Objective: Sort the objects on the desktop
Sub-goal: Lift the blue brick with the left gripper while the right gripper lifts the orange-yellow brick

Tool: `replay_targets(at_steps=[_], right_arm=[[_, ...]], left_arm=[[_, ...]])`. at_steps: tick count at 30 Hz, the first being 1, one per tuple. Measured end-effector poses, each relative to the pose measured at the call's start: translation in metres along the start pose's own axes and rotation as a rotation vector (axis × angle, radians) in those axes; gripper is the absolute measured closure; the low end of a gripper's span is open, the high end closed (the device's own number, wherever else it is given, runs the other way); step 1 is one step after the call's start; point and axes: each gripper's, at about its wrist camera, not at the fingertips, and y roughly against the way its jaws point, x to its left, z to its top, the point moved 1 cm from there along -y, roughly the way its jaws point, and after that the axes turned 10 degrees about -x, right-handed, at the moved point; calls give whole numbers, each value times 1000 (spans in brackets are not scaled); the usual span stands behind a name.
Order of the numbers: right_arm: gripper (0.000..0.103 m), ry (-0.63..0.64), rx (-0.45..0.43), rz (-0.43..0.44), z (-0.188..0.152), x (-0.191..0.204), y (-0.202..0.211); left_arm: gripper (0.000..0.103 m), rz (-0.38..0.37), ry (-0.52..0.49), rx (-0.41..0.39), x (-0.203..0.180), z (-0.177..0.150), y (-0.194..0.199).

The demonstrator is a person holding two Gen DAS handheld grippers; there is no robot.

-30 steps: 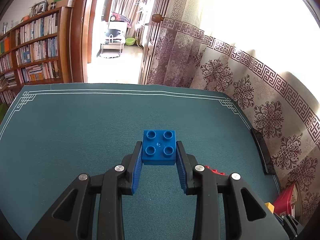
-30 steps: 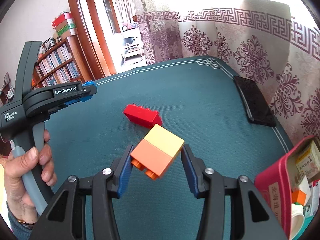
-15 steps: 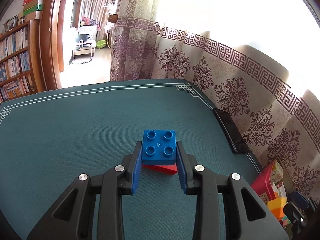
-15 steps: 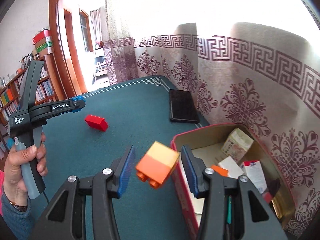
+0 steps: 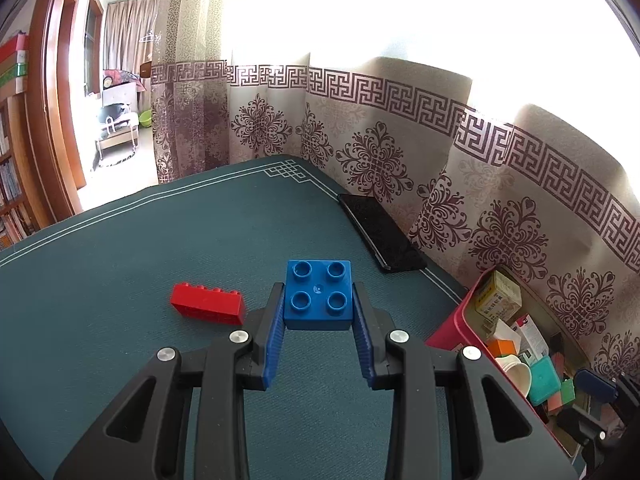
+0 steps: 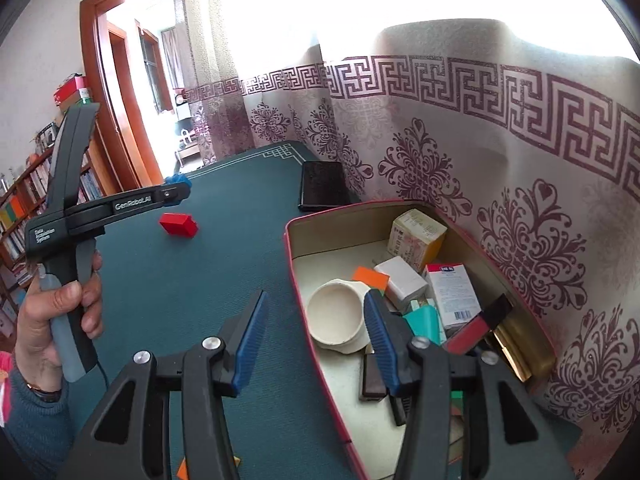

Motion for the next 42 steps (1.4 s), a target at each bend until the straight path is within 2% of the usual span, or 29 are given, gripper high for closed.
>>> replay_targets(at_steps=[1,9,21,33,42], right_arm=[[40,17,2,15,-3,6,3],[40,147,89,96,-42,36,18],[40,186,254,161,-81,44,-3],[40,192,264,181,-84,51,-1],[40,198,313,268,-93,64,2]], left_arm=[[69,-5,-7,-2,-3,0,1],[69,-33,-41,-5,-20,-3,6],[69,-47,-52,-22,-27,-1,15],[69,-50,-47,-34,-24,2,21],[69,-51,-45,-37,-23,3,22]])
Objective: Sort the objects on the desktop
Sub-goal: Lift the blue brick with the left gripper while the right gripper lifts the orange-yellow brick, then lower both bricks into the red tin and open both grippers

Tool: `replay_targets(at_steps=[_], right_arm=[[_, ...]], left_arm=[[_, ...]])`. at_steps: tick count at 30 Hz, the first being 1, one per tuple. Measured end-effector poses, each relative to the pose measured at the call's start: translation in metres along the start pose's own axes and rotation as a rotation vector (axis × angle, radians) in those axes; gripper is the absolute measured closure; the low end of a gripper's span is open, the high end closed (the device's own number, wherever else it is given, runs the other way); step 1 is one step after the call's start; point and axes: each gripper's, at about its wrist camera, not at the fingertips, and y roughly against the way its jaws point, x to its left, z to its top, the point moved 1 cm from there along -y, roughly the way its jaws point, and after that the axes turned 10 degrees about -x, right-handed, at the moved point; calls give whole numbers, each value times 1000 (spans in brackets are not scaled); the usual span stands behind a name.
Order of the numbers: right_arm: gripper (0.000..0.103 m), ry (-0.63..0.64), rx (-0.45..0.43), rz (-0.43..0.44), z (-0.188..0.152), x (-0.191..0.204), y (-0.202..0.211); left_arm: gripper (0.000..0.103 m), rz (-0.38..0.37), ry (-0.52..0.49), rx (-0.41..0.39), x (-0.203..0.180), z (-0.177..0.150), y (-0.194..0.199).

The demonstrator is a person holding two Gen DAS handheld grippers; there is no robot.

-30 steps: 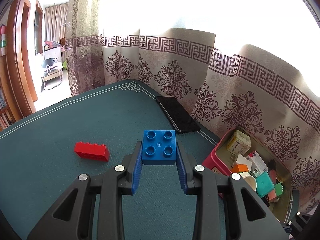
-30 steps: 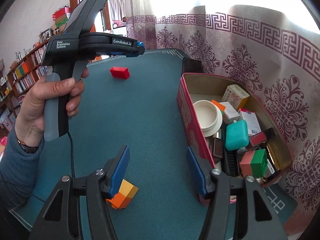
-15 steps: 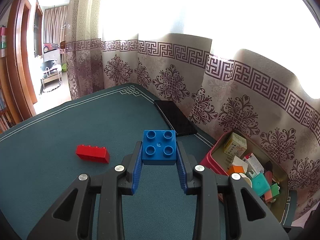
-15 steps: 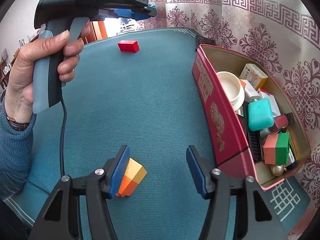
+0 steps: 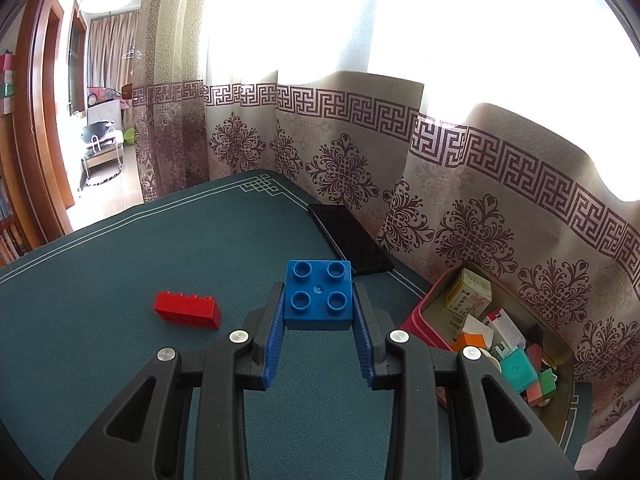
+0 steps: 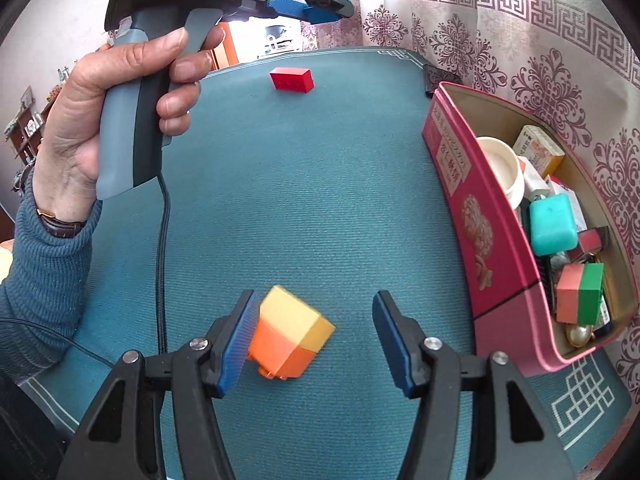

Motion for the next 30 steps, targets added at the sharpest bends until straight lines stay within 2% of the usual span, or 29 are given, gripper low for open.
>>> replay_targets(at_steps=[2,5,9,12,17,23,30], right_arm=[[40,8,25,23,-3,5,-4],[40,52,71,-4,-14,14,-15],[41,68,47,-36,-17,20,-17],[51,58,37,-56,-15,19,-17],[52,21,15,-43,-13,13,-11],[52,-28,-88,-35,9,1,16],[52,-49,-230,-107,33,-19,45]], left_arm=[[69,1,-1,0,0,0,0],[69,1,-2,-2,0,1,1],[69,4,-1,-1,1,1,1],[69,3,-2,2,0,0,0],[69,0,-13,7,-4,-2,-2],[69,-9,-34,13,-12,-6,-3],[69,-14,-47,14,-21,-7,-2]])
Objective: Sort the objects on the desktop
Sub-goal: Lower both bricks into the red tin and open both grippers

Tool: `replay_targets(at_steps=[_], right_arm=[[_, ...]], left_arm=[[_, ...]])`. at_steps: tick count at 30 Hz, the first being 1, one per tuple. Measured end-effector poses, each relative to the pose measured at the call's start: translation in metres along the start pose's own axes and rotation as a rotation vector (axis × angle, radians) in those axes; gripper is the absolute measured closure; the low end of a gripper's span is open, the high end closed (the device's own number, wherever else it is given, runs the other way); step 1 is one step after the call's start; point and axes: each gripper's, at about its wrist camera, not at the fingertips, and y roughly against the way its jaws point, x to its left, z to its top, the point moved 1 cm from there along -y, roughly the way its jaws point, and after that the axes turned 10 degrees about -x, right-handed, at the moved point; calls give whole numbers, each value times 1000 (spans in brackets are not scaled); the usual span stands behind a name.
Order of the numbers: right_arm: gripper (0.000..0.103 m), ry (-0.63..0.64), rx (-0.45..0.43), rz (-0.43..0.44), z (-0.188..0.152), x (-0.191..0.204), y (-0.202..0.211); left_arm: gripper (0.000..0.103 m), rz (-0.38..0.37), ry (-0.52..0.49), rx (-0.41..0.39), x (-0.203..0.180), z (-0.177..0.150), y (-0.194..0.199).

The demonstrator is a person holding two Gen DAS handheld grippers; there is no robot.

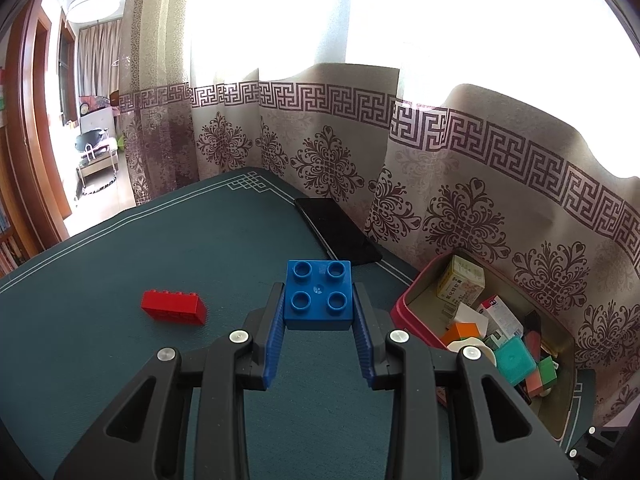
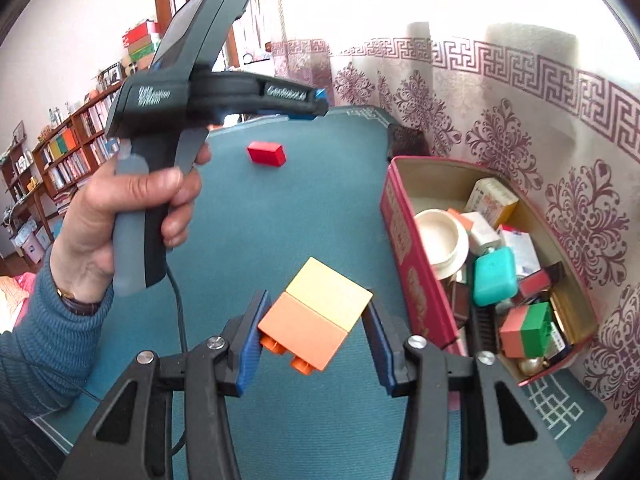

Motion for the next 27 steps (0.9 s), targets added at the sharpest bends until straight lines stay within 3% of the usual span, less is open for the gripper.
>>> replay_targets(at_steps=[11,27], right_arm=[[52,-100,-99,-176,21,-72,21],[52,-153,-93,-242,8,-114,22]], left_arm=[[69,-67,21,64,-31,-12,-5],[69,-192,-10,84,-110,3,-27]])
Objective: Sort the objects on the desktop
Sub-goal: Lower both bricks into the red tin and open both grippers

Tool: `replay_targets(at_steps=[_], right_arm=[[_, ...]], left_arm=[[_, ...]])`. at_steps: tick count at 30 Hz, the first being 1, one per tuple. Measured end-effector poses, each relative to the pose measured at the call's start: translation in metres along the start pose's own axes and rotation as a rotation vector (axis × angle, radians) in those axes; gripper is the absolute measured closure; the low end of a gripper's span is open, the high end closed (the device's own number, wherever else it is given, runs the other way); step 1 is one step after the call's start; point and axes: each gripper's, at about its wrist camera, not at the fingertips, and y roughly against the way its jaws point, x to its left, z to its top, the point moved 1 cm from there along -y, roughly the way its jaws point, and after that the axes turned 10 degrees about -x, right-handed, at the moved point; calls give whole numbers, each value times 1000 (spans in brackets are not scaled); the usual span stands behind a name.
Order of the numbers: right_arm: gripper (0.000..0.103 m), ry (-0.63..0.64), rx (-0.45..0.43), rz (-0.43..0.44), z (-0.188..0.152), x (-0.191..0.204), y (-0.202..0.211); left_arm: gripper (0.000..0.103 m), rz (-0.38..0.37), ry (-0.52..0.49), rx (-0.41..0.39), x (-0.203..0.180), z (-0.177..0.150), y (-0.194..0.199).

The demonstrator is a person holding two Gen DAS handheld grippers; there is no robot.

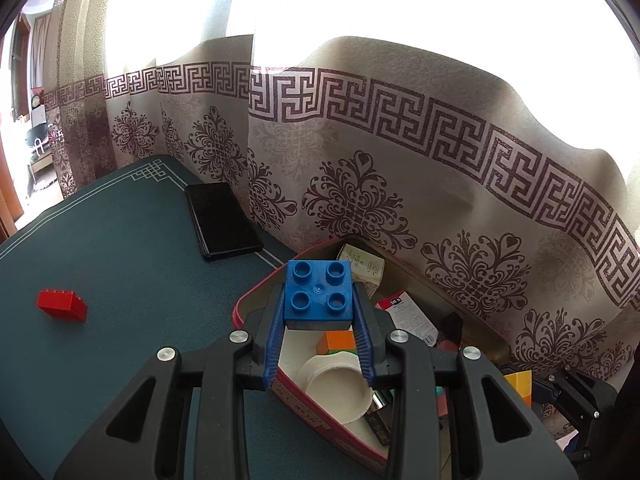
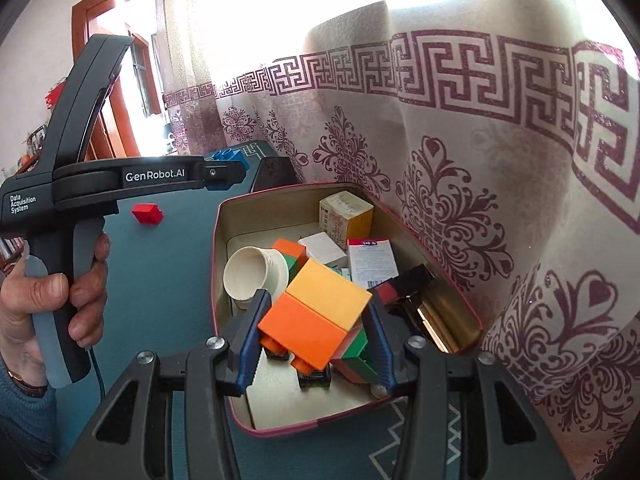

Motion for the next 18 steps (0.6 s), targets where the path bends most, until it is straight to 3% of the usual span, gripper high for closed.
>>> replay_targets(at_steps=[8,9,11,13,18], right_arm=[[50,0,-13,-5,1,-3,3],[45,-1,-13,-4,1,-3,3],[23,-7,-20,-3,2,-3,4],[22,-8,-28,-7,3,-2,6],[22,-11,-27,-4,4,1,7]], left_arm=[[68,-29,7,20,-11,2,-5],[66,-35,16,32,-10,2,-6],[35,-35,37,36,-7,0,-5],[29,-24,56,8,-4,0,0],[29,0,83,-13,8,3,6]])
